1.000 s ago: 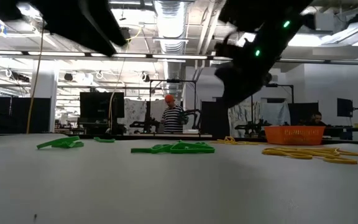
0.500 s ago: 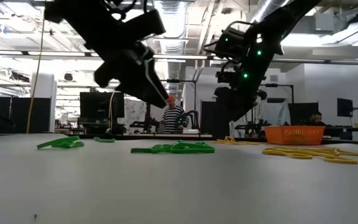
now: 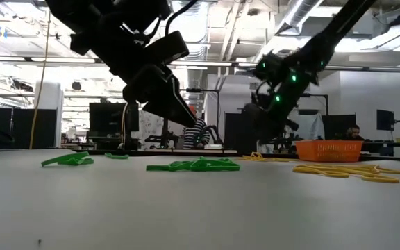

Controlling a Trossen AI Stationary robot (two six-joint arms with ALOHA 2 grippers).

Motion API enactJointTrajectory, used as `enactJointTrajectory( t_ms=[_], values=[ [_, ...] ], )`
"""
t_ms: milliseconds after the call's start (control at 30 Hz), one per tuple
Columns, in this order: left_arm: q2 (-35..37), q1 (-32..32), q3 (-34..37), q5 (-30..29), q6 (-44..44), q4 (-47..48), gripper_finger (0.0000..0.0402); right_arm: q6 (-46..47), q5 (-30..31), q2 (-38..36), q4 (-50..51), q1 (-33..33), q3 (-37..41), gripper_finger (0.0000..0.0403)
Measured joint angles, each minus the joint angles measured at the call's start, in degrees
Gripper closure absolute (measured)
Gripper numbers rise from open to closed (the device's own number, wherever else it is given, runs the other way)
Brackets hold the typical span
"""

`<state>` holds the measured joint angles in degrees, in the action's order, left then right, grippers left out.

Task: Sort rubber bands into baskets
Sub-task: Put the yellow rubber band into the yellow bin

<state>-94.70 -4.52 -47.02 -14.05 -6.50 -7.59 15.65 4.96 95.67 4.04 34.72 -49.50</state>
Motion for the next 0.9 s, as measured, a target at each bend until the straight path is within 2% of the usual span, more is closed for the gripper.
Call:
enactJointTrajectory(
  t_ms=[233,333,467,667,900],
  values=[
    [0.0,0.69,0.44,1.59,-0.7,-1.12,0.0173,-1.69,-4.31,7.16,-0.56,1.84,0.77,0.0207],
    [0.0,0.67,0.44,1.86,-0.96,-1.2,0.0173,-2.93,-3.8,8.18,-0.9,1.31,0.71,0.0212],
    [0.0,0.69,0.44,1.86,-0.98,-1.08,0.0173,-4.05,-3.11,7.62,-0.2,1.07,0.8,0.0259],
    [0.0,0.67,0.44,1.88,-1.26,-0.99,0.0173,-6.47,-3.13,6.83,0.81,-0.52,0.88,0.038],
    [0.0,0.67,0.44,1.87,-1.44,-0.35,0.0173,-7.09,-2.47,6.51,1.64,-3.23,0.95,0.0384]
  ],
)
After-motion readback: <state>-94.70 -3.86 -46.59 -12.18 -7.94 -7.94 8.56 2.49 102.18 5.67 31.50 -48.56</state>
